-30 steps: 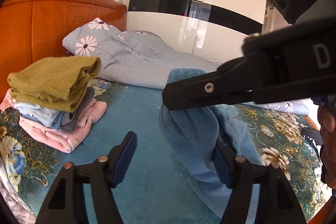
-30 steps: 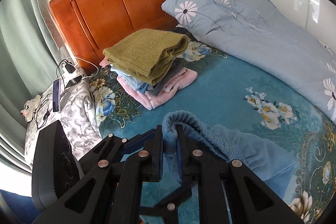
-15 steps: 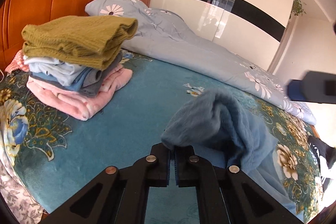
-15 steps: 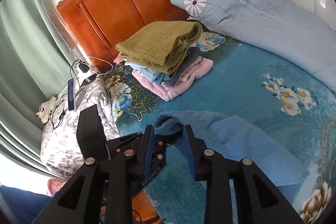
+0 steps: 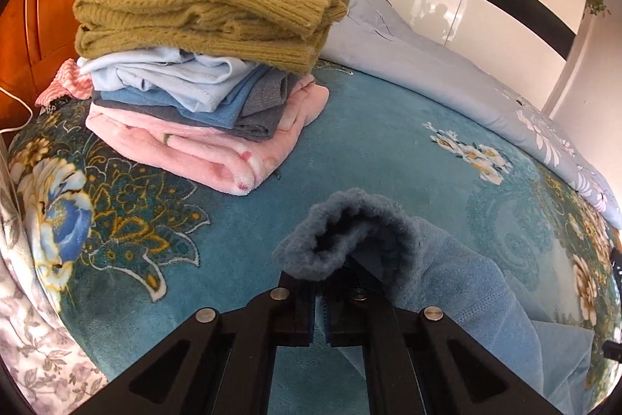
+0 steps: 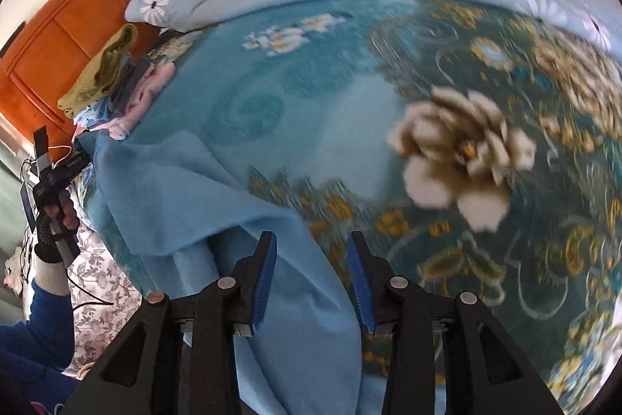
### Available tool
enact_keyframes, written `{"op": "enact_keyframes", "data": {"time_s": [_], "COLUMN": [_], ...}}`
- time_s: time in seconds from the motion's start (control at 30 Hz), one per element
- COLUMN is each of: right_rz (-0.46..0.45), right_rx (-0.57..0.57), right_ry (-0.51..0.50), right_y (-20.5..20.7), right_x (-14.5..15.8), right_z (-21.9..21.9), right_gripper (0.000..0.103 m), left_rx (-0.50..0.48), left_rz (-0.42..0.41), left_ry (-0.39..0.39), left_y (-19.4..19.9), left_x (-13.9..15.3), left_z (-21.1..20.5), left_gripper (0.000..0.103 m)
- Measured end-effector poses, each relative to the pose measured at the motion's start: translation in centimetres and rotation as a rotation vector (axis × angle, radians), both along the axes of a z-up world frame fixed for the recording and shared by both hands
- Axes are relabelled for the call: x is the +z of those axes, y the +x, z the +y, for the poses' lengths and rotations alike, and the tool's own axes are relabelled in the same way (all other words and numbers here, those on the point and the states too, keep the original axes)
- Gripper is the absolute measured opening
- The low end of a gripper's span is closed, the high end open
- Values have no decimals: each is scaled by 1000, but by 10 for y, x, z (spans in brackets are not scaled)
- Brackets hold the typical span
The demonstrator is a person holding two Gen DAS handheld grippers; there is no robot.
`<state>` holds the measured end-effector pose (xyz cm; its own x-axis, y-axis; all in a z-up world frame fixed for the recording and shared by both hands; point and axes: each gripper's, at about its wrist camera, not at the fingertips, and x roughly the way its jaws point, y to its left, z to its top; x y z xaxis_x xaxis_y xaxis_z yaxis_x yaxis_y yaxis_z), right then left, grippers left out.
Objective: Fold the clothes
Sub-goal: 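Carry the pants with both tools and lower them onto the bedspread beside the folded stack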
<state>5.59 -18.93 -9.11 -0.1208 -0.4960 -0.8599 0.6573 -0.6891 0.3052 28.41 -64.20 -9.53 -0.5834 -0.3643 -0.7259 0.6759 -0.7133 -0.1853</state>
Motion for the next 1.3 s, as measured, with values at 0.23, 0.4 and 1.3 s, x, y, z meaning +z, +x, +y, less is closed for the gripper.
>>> {"op": "enact_keyframes", "data": {"time_s": [0.23,0.4,1.3], "right_rz": [-86,-79,128], "right_rx": [-30,-29,-134], "right_ry": [-32,-82,-245], "right_y": [22,23,4], "right_x": [-45,-49,10], "right_z": [28,28,86], "right_gripper": [39,35,0], "left_rx": [-15,-30,-169], "left_rz": [9,20,159], "left_ry": [-33,-62,-183], "left_y": [-5,-9,-46], "left_x": [13,29,130], "left_z": [9,18,100], "left_gripper": [3,3,3]}}
